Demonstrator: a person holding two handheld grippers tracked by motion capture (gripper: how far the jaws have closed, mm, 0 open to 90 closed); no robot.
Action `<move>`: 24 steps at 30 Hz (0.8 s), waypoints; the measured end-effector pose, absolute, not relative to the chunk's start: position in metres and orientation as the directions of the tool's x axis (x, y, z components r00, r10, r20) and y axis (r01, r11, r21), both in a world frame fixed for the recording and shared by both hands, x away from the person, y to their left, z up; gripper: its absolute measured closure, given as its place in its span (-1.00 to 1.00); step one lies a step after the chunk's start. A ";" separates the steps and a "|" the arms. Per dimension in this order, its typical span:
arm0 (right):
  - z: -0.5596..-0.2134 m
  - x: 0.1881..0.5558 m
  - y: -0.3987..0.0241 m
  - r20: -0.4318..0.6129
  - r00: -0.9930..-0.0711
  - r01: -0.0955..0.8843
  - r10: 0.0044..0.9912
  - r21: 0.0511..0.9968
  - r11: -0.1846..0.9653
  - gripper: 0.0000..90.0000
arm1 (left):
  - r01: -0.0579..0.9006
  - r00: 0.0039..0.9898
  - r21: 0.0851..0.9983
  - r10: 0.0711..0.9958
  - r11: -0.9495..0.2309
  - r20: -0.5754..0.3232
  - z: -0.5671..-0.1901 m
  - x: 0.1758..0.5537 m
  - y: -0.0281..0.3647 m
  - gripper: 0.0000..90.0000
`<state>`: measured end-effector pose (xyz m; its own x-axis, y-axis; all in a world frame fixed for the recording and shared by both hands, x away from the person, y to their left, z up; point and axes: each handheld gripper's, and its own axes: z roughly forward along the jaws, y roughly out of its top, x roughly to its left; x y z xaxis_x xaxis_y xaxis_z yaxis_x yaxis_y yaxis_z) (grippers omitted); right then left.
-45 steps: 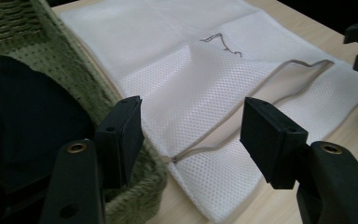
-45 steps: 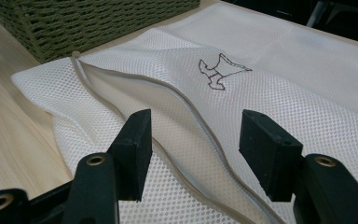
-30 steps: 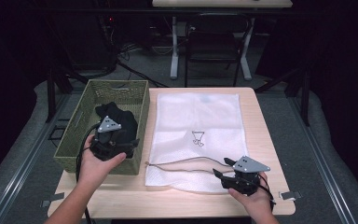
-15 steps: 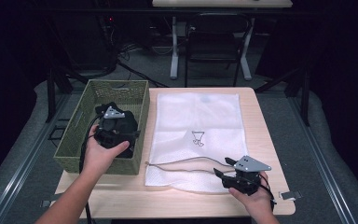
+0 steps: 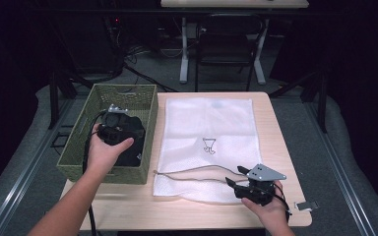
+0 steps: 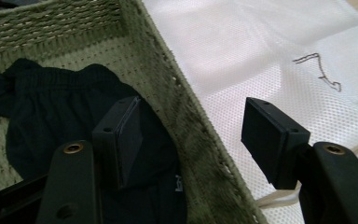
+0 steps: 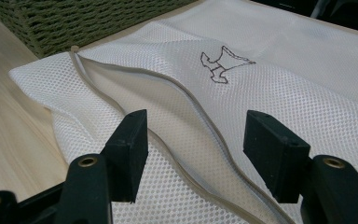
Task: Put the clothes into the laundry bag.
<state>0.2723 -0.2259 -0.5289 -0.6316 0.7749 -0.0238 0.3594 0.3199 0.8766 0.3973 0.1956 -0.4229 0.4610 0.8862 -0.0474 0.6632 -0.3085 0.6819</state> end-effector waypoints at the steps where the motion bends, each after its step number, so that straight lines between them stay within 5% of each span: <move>1: -0.529 0.272 -0.226 -0.022 -0.631 0.361 0.775 0.876 0.319 -0.12 | 0.665 0.452 0.683 0.891 -0.303 -0.045 -0.424 0.399 0.196 -0.16; 24: -0.529 0.273 -0.227 -0.008 -0.630 0.371 0.776 0.875 0.310 -0.12 | 0.756 0.309 0.623 0.949 -0.201 -0.069 -0.436 0.432 0.214 -0.16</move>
